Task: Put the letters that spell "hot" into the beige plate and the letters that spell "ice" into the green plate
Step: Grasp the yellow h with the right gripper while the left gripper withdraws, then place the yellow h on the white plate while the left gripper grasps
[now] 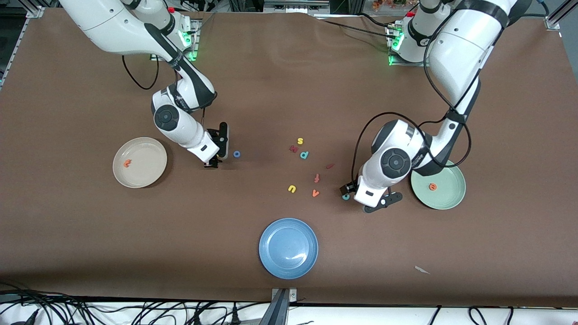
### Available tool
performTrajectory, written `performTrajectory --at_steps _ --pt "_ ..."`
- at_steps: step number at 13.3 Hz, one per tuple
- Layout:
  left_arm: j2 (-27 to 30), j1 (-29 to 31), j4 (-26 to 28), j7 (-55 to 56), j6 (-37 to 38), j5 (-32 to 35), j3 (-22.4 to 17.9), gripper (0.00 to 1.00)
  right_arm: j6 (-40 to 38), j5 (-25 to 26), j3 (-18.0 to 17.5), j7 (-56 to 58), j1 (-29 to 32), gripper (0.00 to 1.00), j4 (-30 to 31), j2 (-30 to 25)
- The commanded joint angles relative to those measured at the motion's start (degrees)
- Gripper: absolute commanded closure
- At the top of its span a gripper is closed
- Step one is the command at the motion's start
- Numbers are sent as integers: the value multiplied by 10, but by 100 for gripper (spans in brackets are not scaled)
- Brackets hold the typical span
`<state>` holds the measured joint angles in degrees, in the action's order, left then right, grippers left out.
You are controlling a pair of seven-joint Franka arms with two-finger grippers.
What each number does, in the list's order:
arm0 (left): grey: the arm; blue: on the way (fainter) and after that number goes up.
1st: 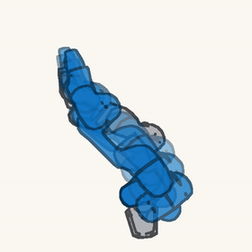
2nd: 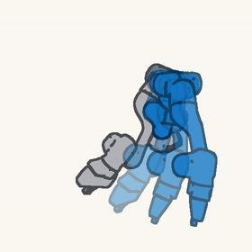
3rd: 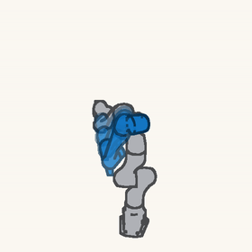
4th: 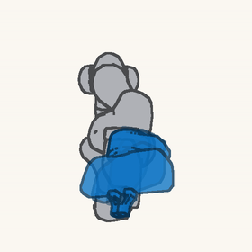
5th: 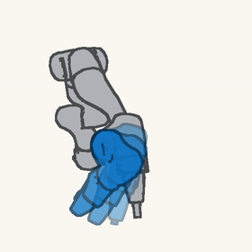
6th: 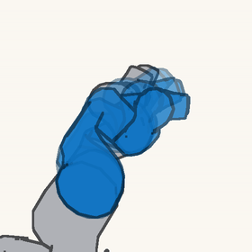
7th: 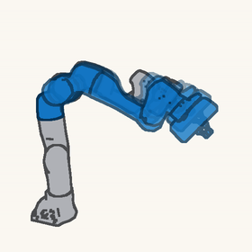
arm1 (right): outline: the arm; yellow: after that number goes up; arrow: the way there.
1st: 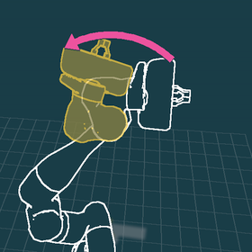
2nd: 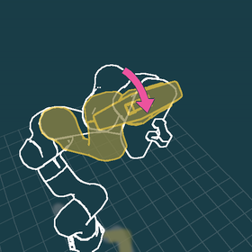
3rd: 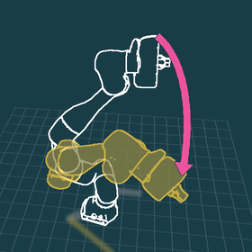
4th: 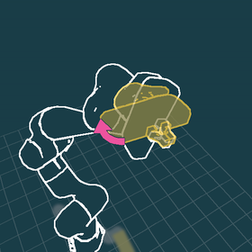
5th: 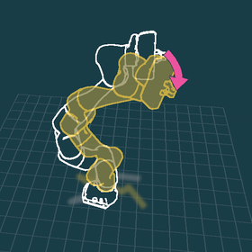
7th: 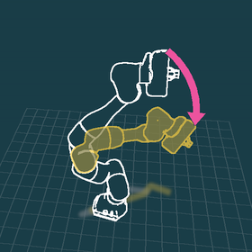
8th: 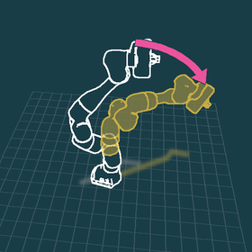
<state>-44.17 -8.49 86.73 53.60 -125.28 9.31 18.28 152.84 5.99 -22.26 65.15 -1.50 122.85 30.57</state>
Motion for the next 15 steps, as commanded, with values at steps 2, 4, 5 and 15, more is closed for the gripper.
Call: performTrajectory --at_steps 2,4,5,15 --pt "-45 -21 -71 73 14 -11 -10 0 8 28 -3 8 4 75 7 7" --pt "-64 -21 -96 103 14 -11 -11 0 7 30 -3 7 4 88 7 6" --pt "-72 -21 -107 115 13 -10 -11 0 7 30 -3 6 4 93 7 5" --pt "-101 -43 -123 161 6 -7 -25 13 -160 25 19 -17 7 100 -54 -67"
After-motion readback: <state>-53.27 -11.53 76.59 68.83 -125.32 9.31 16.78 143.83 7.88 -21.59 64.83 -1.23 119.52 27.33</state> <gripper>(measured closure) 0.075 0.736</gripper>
